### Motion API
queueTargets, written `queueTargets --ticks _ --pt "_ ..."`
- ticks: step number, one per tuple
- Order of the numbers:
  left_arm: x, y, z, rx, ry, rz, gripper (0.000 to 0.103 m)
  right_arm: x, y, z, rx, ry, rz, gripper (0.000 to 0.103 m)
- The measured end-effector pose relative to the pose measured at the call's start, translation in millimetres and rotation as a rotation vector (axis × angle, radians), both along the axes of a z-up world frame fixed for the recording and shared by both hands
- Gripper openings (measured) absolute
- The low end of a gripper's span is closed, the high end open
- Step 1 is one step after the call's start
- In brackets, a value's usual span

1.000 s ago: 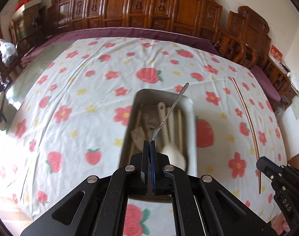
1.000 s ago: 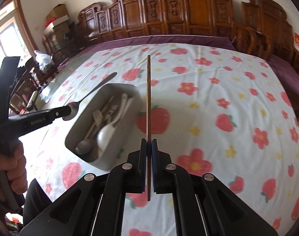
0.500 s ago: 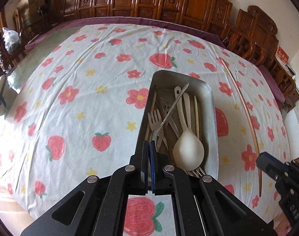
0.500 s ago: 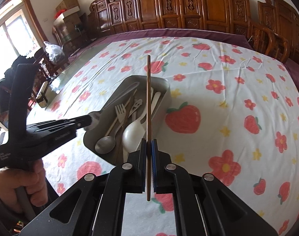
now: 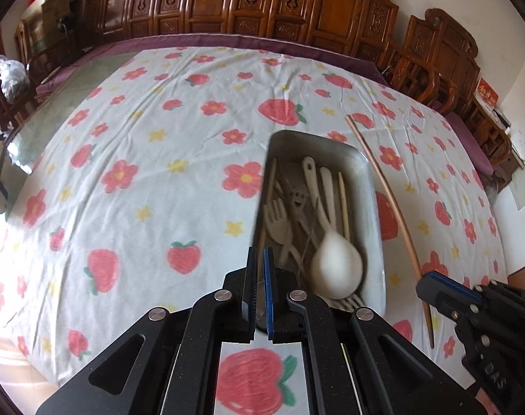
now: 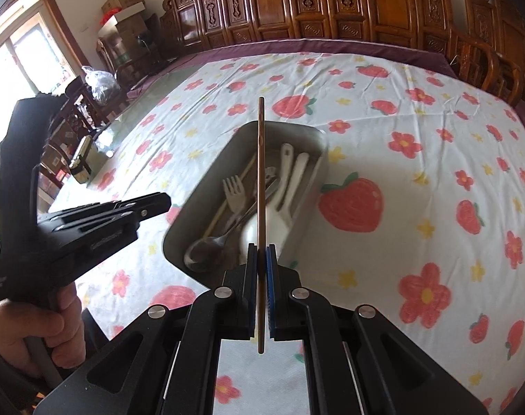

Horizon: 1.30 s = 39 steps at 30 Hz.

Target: Organize utensils

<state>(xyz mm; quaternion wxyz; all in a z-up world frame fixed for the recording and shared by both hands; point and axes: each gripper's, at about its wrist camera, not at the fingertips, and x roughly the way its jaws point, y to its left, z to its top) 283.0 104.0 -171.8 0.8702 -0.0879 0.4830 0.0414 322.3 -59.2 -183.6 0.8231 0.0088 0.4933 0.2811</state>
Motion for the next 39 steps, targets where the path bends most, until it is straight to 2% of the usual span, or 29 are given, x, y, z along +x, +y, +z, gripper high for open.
queueTargets --ticks 10,13,21,31,39 --pt "-22 34 11 0.064 -0.036 -0.003 0.004 16 37 -18 0.02 0.06 -0.008 0.006" --pt "-27 40 13 0.078 -0.045 -0.005 0.007 19 42 -27 0.001 0.077 -0.017 0.006" --pt "-34 49 16 0.086 -0.061 -0.008 0.007 31 47 -47 -0.016 0.118 -0.052 0.006" --pt "-41 46 22 0.088 -0.076 -0.016 0.007 40 50 -40 -0.019 0.08 -0.046 0.006" --pt "-52 36 37 0.103 -0.109 -0.022 0.01 26 43 -17 -0.023 -0.007 -0.011 0.009"
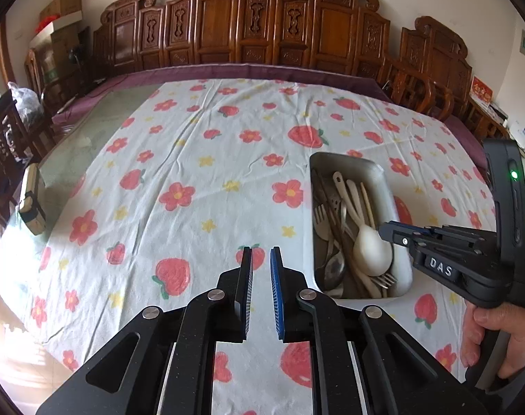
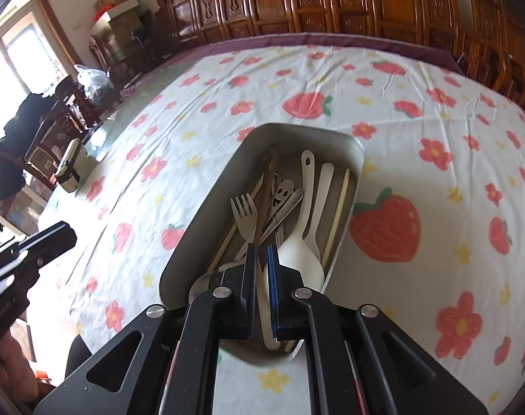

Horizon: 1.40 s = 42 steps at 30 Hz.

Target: Organize utensils

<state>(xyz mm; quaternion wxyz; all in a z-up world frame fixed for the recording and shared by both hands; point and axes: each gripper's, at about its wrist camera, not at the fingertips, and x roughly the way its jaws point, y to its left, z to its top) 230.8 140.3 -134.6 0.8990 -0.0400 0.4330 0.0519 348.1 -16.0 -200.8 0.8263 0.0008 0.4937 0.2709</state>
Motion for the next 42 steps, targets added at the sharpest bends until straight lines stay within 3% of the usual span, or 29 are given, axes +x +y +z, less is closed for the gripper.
queueTargets --ticks 6,12,14,17,18,19,20,23,28,34,42 --pt "-20 -19 19 0.022 -0.065 -0.023 0.018 -38 -33 30 0.016 -0.096 -0.006 0.011" --pt "-47 -46 33 0.044 -0.133 -0.057 0.028 -82 -75 61 0.034 -0.195 -0.047 0.02" --pt "-57 -55 37 0.047 -0.155 -0.072 0.037 -97 -89 73 0.043 -0.228 -0.067 0.03" --pt "-70 -70 44 0.057 -0.182 -0.095 0.041 -119 -110 90 0.049 -0.285 -0.105 0.049" --pt "-75 -75 48 0.058 -0.191 -0.101 0.047 -125 -116 95 0.052 -0.301 -0.12 0.053" --pt "-79 -79 51 0.059 -0.201 -0.104 0.067 -133 -123 101 0.055 -0.318 -0.139 0.06" --pt "-84 -83 57 0.059 -0.224 -0.109 0.077 -139 -130 106 0.056 -0.334 -0.156 0.067" --pt "-94 -95 70 0.065 -0.259 -0.119 0.085 -160 -148 122 0.046 -0.392 -0.211 0.084" --pt "-110 -108 92 0.056 -0.311 -0.128 0.092 -191 -168 149 0.032 -0.502 -0.272 0.1" --pt "-125 -119 113 0.076 -0.357 -0.123 0.095 -217 -180 174 0.044 -0.564 -0.313 0.1" --pt "-138 -120 123 0.074 -0.384 -0.102 0.095 -235 -184 186 0.055 -0.612 -0.33 0.1"
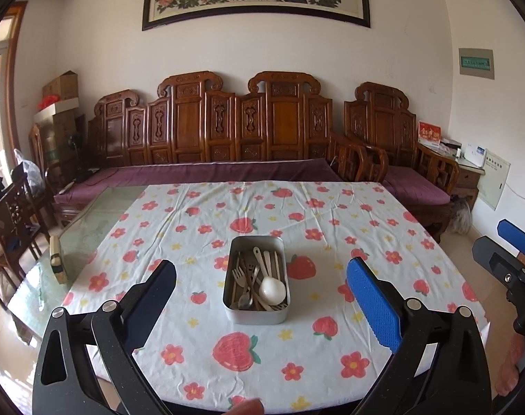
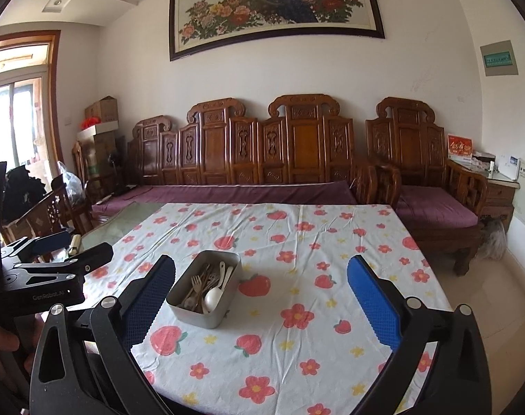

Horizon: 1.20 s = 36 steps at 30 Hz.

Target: Organize utensils

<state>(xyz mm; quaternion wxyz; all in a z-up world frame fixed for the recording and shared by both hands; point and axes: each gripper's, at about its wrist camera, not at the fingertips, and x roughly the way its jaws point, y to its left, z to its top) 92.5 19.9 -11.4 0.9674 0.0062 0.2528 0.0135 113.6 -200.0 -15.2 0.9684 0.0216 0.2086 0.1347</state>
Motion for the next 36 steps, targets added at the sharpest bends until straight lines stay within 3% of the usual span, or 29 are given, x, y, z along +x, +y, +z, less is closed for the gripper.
queueTargets --ticks 36 --pt "-7.2 -2.6 2.2 0.008 -0.027 -0.003 0.095 -5.4 -4.2 -0.1 0.009 -0.004 -0.009 0.1"
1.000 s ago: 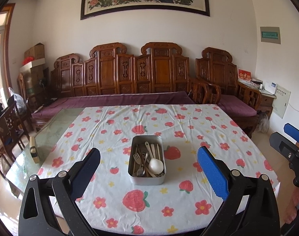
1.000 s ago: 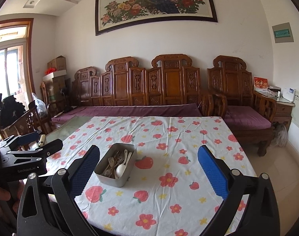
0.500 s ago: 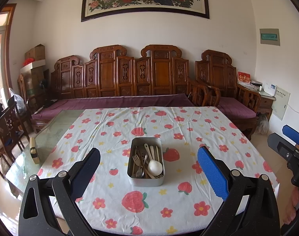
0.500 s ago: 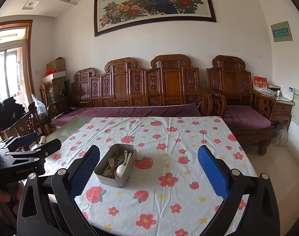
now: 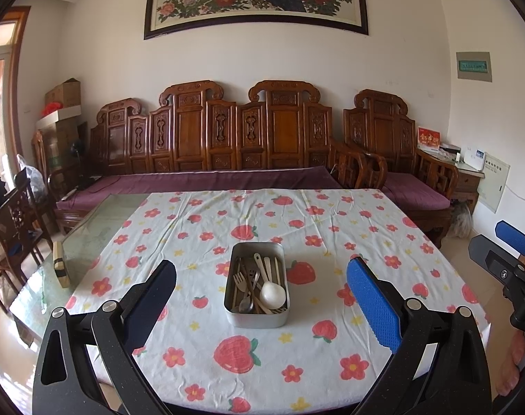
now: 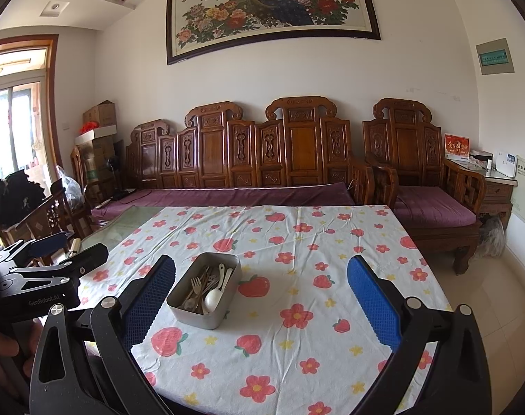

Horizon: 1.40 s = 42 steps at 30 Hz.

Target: Organize utensils

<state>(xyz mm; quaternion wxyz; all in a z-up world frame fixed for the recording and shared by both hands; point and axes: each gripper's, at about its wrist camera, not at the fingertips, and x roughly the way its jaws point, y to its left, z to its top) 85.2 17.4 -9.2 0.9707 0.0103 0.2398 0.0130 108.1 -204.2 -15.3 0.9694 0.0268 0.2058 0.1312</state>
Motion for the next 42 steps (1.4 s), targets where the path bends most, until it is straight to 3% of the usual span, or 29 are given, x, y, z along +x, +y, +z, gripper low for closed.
queueTargets --ticks 42 --pt "2.1 -2.2 5.9 -0.001 -0.007 0.0 0.095 -1.6 -0.1 0.3 0.003 -0.002 0.0 0.1"
